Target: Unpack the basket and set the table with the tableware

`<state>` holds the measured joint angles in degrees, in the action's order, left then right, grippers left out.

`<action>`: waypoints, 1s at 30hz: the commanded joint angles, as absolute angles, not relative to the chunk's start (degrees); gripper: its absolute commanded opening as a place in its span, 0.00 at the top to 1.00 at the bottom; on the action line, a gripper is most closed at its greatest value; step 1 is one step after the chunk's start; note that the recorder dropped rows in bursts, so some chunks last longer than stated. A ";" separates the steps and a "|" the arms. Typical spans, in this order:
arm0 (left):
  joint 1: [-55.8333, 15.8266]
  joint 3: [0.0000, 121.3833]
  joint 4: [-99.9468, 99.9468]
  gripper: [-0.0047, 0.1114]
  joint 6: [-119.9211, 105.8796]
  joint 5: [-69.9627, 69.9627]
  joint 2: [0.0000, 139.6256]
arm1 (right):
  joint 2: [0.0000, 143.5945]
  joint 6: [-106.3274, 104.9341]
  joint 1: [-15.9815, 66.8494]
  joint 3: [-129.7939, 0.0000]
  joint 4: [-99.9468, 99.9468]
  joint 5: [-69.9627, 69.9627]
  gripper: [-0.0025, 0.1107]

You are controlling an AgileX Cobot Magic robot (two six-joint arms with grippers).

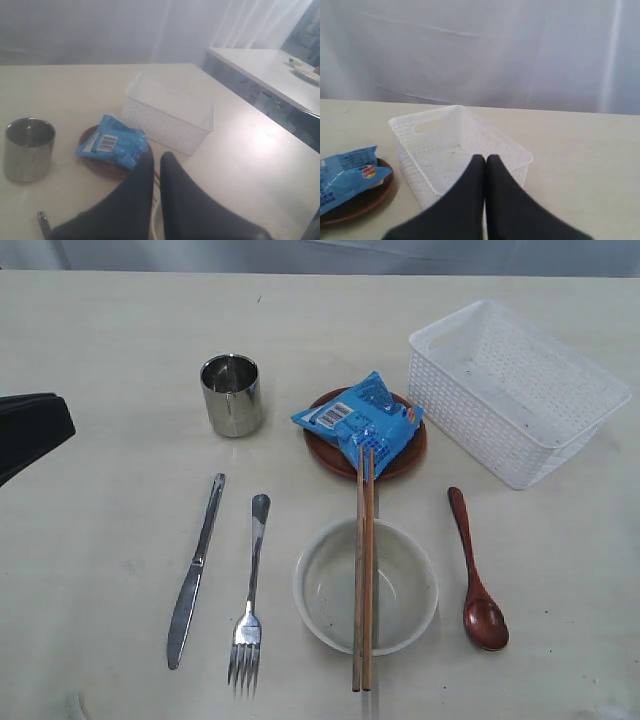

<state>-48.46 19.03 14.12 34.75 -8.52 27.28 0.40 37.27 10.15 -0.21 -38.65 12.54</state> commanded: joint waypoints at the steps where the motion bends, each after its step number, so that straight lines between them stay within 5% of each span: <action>1: -48.76 18.74 13.73 0.91 34.50 -8.26 26.99 | 0.00 39.41 12.69 0.00 -38.62 10.47 0.98; 9: -48.76 18.74 13.73 0.91 34.50 -8.26 26.99 | 0.00 39.15 13.75 0.00 -37.76 6.12 0.98; 15: -48.76 18.74 13.73 0.91 34.50 -8.26 26.99 | 0.00 13.92 12.40 0.00 -18.25 6.38 0.98; 30: -48.76 18.74 13.73 0.91 34.50 -8.26 26.99 | 0.00 15.13 11.29 0.00 -9.95 6.12 0.98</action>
<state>-48.46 18.91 14.12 34.75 -8.52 27.18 0.40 15.28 11.62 -0.21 -10.34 6.55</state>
